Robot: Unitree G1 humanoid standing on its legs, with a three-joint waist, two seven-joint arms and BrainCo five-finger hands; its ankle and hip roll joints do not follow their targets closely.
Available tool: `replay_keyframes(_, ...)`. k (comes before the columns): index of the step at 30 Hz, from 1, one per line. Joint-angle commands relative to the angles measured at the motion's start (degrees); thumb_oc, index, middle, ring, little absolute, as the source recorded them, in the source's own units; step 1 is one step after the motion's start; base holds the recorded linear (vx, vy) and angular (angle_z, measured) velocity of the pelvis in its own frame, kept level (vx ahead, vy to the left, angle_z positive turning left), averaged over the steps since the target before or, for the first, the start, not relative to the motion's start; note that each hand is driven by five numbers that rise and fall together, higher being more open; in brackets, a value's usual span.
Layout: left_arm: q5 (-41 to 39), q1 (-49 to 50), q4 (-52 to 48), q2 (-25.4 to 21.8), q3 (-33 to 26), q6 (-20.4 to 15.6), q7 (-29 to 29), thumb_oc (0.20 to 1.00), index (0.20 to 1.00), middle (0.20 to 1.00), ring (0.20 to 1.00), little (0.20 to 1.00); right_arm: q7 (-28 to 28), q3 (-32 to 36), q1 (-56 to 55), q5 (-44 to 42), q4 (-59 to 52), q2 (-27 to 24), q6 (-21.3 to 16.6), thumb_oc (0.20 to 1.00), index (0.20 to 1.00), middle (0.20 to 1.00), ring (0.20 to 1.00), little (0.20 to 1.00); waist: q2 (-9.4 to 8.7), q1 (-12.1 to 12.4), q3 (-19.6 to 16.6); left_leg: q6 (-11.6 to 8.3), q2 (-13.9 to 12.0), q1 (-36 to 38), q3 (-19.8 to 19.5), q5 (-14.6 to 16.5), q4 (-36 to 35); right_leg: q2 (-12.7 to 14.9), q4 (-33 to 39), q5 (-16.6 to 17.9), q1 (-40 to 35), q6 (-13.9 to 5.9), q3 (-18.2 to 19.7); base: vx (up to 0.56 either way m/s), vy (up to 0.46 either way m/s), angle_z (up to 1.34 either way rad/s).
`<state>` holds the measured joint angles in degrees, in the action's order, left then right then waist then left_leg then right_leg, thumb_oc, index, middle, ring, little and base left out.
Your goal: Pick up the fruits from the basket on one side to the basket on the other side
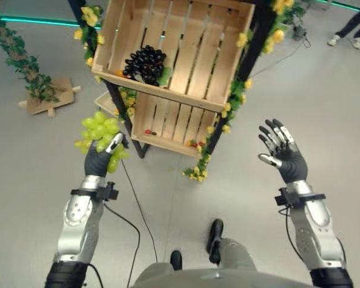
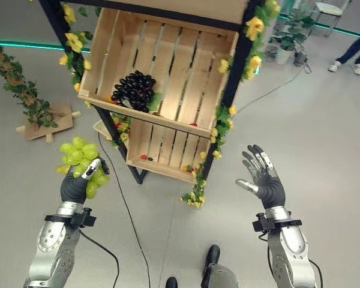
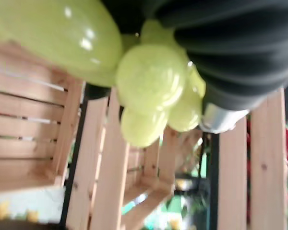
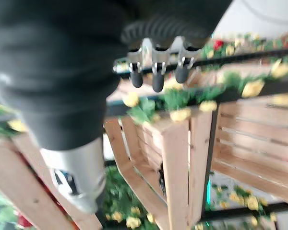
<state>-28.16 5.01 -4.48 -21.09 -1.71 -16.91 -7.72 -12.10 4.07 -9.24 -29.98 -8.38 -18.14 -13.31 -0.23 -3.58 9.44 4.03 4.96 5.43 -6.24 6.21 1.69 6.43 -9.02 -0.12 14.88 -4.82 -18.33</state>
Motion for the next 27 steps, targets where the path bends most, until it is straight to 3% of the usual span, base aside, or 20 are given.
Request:
replay_keyframes(1, 1.0, -1.9, -5.3, -1.5, -1.6, -3.7, -1.4, 0.200, 0.200, 0.200, 0.200, 0.200, 0.0, 3.1, 2.6, -0.7, -0.3, 0.1, -2.4, 1.000, 1.000, 1.000, 1.000, 1.000, -2.53, 0.4, -3.1, -5.52, -0.2, 0.0, 2.1, 3.7, 6.5, 0.2, 6.4, 1.8, -8.5, -2.58, 2.7, 0.25, -0.152, 1.10)
replay_keyframes(5, -0.5, -2.6, -4.0, -0.6, -0.5, -3.3, -1.3, 0.200, 0.200, 0.200, 0.200, 0.200, 1.2, 3.2, 3.5, -1.4, 0.4, -1.1, -3.2, 1.000, 1.000, 1.000, 1.000, 1.000, -2.56, 1.1, -2.3, -13.05, -2.4, -8.4, 5.2, -5.3, 25.8, -0.6, 10.2, 0.9, -14.6, -0.27, 1.1, 0.17, -0.153, 0.46)
replay_keyframes(6, -0.6, -3.1, -3.8, -0.6, -0.4, -3.4, -0.8, 0.200, 0.200, 0.200, 0.200, 0.200, 1.8, 3.1, 3.8, -1.7, 0.6, -1.3, -3.4, 1.000, 1.000, 1.000, 1.000, 1.000, -3.00, 1.3, -1.8, -13.26, -2.7, -9.6, 6.2, -6.0, 27.6, -0.5, 10.6, 0.3, -15.7, 0.33, 0.8, 0.09, -0.172, -0.15)
replay_keyframes(7, -0.3, -3.5, -3.7, -0.7, -0.1, -3.4, -0.3, 0.200, 0.200, 0.200, 0.200, 0.200, 2.2, 3.1, 4.2, -1.5, 0.5, -1.4, -3.5, 1.000, 1.000, 1.000, 1.000, 1.000, -3.38, 1.5, -1.1, -12.85, -3.0, -12.0, 6.9, -5.2, 28.3, -0.5, 11.4, -0.2, -16.8, 0.68, 0.7, 0.11, -0.136, 0.09)
replay_keyframes(9, -0.1, -3.7, -3.4, -0.6, -0.3, -3.2, 0.2, 0.200, 0.200, 0.200, 0.200, 0.200, 2.7, 3.4, 4.0, -0.9, 0.2, -1.5, -3.4, 1.000, 1.000, 1.000, 1.000, 1.000, -3.57, 1.6, -1.4, -10.52, -5.8, -13.4, 8.4, -2.9, 20.9, -0.7, 11.9, -1.2, -17.9, 0.47, 0.2, 0.23, -0.012, 0.01)
replay_keyframes(10, 0.8, -3.6, -3.1, -0.9, -0.1, -3.1, 1.7, 0.200, 0.200, 0.200, 0.200, 0.200, 3.4, 2.7, 4.6, -1.4, 1.7, -1.5, -3.7, 1.000, 1.000, 1.000, 1.000, 1.000, -3.08, 2.3, -1.9, -9.12, -8.1, -12.9, 6.4, -3.0, 10.2, -1.5, 11.5, -2.1, -18.3, -0.54, 1.3, 0.27, 0.061, -0.15)
replay_keyframes(11, 0.9, -3.6, -3.1, -0.9, -0.1, -3.1, 1.8, 0.200, 0.200, 0.200, 0.200, 0.200, 3.4, 2.6, 4.6, -1.4, 1.8, -1.5, -3.8, 1.000, 1.000, 1.000, 1.000, 1.000, -3.17, 2.3, -1.9, -9.13, -8.0, -12.4, 6.5, -3.4, 9.3, -1.4, 11.4, -2.2, -18.3, -0.55, 1.3, 0.27, 0.085, -0.31)
replay_keyframes(12, 1.8, -3.4, -3.0, -1.1, -0.3, -3.0, 2.5, 0.200, 0.200, 0.200, 0.200, 0.200, 3.6, 2.0, 5.0, -1.1, 2.2, -1.8, -3.9, 1.000, 1.000, 1.000, 1.000, 1.000, -2.87, 2.9, -2.0, -9.18, -8.3, -12.4, 3.9, -5.5, 5.6, -1.9, 10.3, -3.1, -18.0, -0.60, 2.5, 0.21, 0.072, -0.40)
replay_keyframes(13, 3.3, -2.4, -2.3, -1.7, -1.0, -3.3, 3.2, 0.200, 0.200, 0.200, 0.200, 0.200, 3.5, 1.5, 5.3, -0.3, 3.2, -2.5, -3.3, 1.000, 1.000, 1.000, 1.000, 1.000, -3.06, 3.1, -1.6, -9.38, -7.9, -13.2, 1.4, -5.4, 8.0, -2.2, 7.3, -5.3, -18.8, -0.26, 4.3, 0.20, 0.079, -0.55)
replay_keyframes(14, 3.3, -2.4, -2.3, -1.7, -1.0, -3.3, 3.2, 0.200, 0.200, 0.200, 0.200, 0.200, 3.5, 1.5, 5.3, -0.3, 3.3, -2.5, -3.3, 1.000, 1.000, 1.000, 1.000, 1.000, -3.06, 3.1, -1.7, -9.34, -7.8, -13.5, 1.4, -5.6, 8.1, -2.2, 7.2, -5.2, -18.6, -0.27, 4.3, 0.18, 0.191, -0.62)
replay_keyframes(17, 5.4, -4.8, -1.3, -2.9, -1.1, -3.2, 4.5, 0.200, 0.200, 0.200, 0.200, 0.200, 2.4, 0.7, 4.6, 0.3, 4.4, -1.1, -2.6, 1.000, 1.000, 1.000, 1.000, 1.000, -3.10, 1.9, -2.7, -7.96, -6.4, -10.9, 3.8, -4.2, 5.2, -0.7, 4.9, -3.2, -16.6, -2.25, 4.9, 0.09, 0.158, -0.69)
replay_keyframes(20, 6.5, -6.1, -1.5, -4.3, -1.5, -3.5, 5.1, 0.200, 0.200, 0.200, 0.200, 0.200, 1.9, 0.3, 5.0, 1.3, 4.4, -0.8, -1.9, 1.000, 1.000, 1.000, 1.000, 1.000, -2.98, 1.7, -4.2, -6.70, -6.1, -9.0, 5.4, -3.3, 3.2, 0.1, 5.3, -3.2, -16.2, -2.97, 6.6, 0.12, 0.154, -0.39)
replay_keyframes(27, 9.1, -10.8, -1.9, -5.7, -0.4, -3.2, 7.4, 0.200, 0.200, 0.200, 0.200, 0.200, 2.2, -0.5, 4.4, 2.0, 5.6, -0.4, -1.0, 1.000, 1.000, 1.000, 1.000, 1.000, -3.49, 0.5, -6.5, -6.23, -6.3, -5.2, 7.2, -3.4, -0.7, 0.2, 7.0, -3.5, -17.9, -3.05, 7.6, 0.09, 0.065, -0.17)
